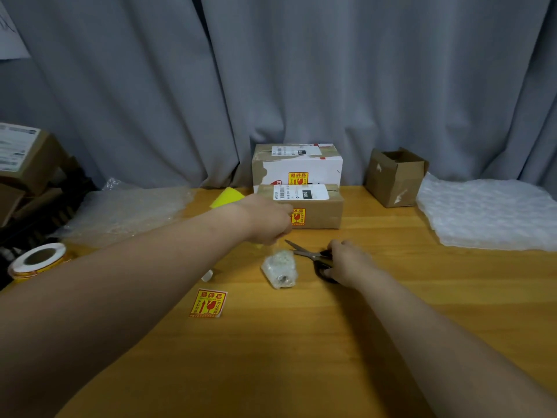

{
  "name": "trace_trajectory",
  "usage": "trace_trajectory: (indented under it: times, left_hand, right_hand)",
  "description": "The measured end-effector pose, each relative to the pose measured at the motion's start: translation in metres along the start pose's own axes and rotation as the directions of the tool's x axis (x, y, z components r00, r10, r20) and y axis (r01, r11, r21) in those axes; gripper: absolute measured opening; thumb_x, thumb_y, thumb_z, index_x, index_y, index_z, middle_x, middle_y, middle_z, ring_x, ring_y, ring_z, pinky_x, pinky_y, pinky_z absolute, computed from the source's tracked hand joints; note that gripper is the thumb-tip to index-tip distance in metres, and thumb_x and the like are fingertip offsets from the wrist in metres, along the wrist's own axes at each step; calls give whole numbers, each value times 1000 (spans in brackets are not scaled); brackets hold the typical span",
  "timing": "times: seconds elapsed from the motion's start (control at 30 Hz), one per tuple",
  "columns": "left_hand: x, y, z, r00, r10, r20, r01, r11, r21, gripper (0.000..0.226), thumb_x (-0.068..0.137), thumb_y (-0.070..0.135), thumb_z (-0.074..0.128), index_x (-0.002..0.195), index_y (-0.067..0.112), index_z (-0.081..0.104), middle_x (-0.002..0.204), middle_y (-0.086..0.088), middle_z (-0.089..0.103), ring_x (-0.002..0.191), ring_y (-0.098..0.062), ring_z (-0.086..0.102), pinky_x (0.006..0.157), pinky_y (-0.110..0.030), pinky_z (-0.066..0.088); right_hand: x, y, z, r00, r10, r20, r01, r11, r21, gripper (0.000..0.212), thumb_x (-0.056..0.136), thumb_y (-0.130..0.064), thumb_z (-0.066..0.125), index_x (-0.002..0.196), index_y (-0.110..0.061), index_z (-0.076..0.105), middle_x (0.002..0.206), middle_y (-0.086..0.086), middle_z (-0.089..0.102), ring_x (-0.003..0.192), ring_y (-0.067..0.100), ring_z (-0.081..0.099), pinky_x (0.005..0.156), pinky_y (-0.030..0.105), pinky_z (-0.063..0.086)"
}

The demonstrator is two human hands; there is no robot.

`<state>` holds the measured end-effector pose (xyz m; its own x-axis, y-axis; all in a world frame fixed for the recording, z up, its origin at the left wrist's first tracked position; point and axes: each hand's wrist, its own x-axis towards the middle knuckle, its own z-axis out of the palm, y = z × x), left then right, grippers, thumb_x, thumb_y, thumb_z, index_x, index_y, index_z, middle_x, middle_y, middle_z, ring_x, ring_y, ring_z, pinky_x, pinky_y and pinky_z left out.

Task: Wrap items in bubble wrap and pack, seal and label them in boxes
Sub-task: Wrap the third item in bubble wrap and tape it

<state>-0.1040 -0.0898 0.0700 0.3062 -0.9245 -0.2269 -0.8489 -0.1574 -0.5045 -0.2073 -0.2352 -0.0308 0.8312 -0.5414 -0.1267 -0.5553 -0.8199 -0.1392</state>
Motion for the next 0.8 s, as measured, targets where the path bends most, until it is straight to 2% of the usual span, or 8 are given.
trace_trajectory:
  times: [0.13, 0.27, 0.4, 0.5, 0.57, 0.63, 0.7, 0.8]
  left_hand:
    - [-1, 5, -13, 998, 66, -12, -63, 982, 178, 16, 92, 15, 51, 104, 16, 60, 112, -6, 48, 82, -25, 51, 58, -34, 42]
    - [1, 0, -22, 997, 79, -8, -73, 956, 285, 18, 92, 12, 47, 107, 12, 58, 113, -8, 52, 92, -29, 55, 60, -36, 42]
    - [5, 0, -29, 999, 53, -3, -49, 948, 315, 24, 94, 9, 41, 110, 7, 58, 115, -11, 56, 94, -32, 56, 63, -35, 40]
    - [5, 4, -34, 999, 45, 15, -47, 953, 298, 25, 95, 10, 39, 113, 6, 57, 114, -13, 56, 90, -30, 55, 66, -36, 46]
    - [5, 7, -34, 999, 48, 11, -49, 939, 340, 24, 96, 10, 41, 112, 7, 58, 111, -10, 56, 81, -25, 48, 63, -35, 44]
    - [5, 10, -32, 1000, 31, -5, -27, 939, 343, 24, 97, 11, 41, 113, 8, 58, 109, -9, 57, 77, -24, 44, 61, -34, 39]
    - [4, 10, -31, 1000, 18, -7, -15, 945, 325, 25, 97, 11, 39, 114, 8, 58, 111, -9, 57, 85, -27, 52, 63, -34, 36]
    - [3, 7, -28, 999, 29, -15, -22, 945, 327, 25, 96, 9, 39, 112, 8, 59, 112, -9, 55, 95, -28, 55, 65, -35, 39]
  right_hand:
    - [-3, 4, -15, 993, 0, 118, -5, 999, 42, 48, 86, -35, 64, 126, -13, 46, 120, 6, 56, 111, 25, 54, 90, 33, 44]
    - [-14, 24, -39, 995, -34, 95, 1, 946, 323, 60, 87, -27, 67, 139, -14, 42, 132, 8, 51, 117, 25, 51, 98, 34, 44]
    - [-31, 44, -66, 968, -208, 140, 116, 867, 485, 55, 83, -23, 72, 132, -19, 47, 114, 3, 57, 103, 20, 55, 81, 25, 43]
    - [-42, 38, -77, 937, -267, 224, 161, 901, 402, 63, 74, -48, 76, 123, -22, 47, 114, -1, 55, 106, 18, 54, 91, 28, 44]
    - [-44, 31, -80, 938, -256, 231, 178, 933, 312, 69, 72, -59, 72, 123, -21, 47, 116, -2, 54, 108, 19, 53, 96, 31, 44]
    - [-44, 26, -83, 949, -233, 213, 176, 951, 255, 71, 72, -62, 70, 125, -20, 47, 118, -2, 53, 110, 20, 51, 96, 32, 44]
    - [-46, 25, -86, 961, -200, 192, 157, 963, 219, 73, 72, -61, 70, 127, -19, 47, 121, 0, 52, 112, 21, 50, 96, 32, 44]
    - [-47, 25, -86, 936, -222, 271, 180, 969, 171, 71, 73, -60, 71, 127, -21, 48, 120, -1, 51, 109, 20, 50, 92, 30, 43]
